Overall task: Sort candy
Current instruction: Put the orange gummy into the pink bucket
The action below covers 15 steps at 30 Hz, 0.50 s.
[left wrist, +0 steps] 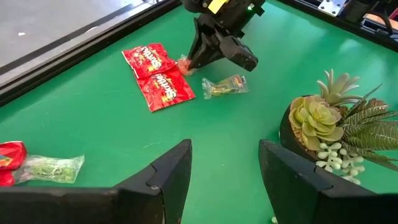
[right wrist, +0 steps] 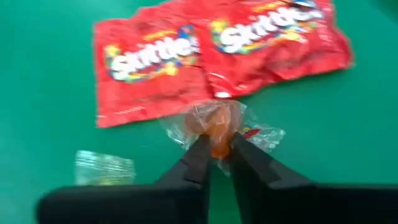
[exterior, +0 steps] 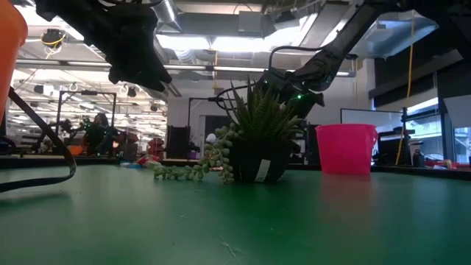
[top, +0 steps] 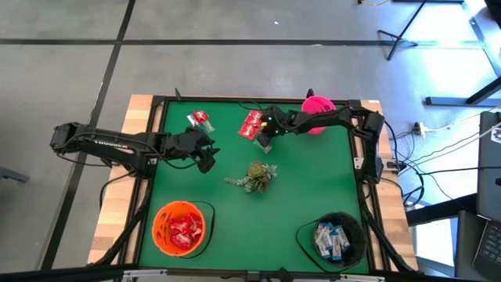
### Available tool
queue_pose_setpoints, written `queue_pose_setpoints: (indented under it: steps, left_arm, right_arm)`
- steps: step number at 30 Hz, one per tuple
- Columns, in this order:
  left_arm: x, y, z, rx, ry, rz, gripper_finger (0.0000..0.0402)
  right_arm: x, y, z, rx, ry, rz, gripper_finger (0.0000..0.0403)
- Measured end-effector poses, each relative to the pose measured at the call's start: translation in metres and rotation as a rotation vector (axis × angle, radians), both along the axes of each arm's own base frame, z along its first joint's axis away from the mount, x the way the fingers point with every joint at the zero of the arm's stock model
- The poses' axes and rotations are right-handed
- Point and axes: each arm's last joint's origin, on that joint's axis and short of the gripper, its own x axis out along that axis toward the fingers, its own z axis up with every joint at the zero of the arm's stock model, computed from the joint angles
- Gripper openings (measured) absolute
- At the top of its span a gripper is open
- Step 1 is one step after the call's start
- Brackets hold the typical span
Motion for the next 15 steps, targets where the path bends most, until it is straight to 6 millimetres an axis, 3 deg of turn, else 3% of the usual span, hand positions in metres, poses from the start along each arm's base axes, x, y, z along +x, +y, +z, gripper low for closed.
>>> queue_pose_setpoints:
  steps: [3, 7, 15]
  left_arm:
    - [0.000, 0.000, 0.000, 0.000, 0.000, 0.000, 0.0179]
    - [0.000, 0.000, 0.000, -0.005, 0.000, -0.005, 0.0179]
    - [-0.001, 0.000, -0.001, -0.007, 0.011, -0.007, 0.0179]
  right_arm:
    - [0.002, 0.001, 0.003, 0.036, -0.039, 0.037, 0.0014]
    - [-0.003, 0.006, 0.021, 0.103, -0.072, 0.093, 0.0011]
    - [-0.035, 0.034, 0.116, 0.034, -0.177, 0.162, 0.0011]
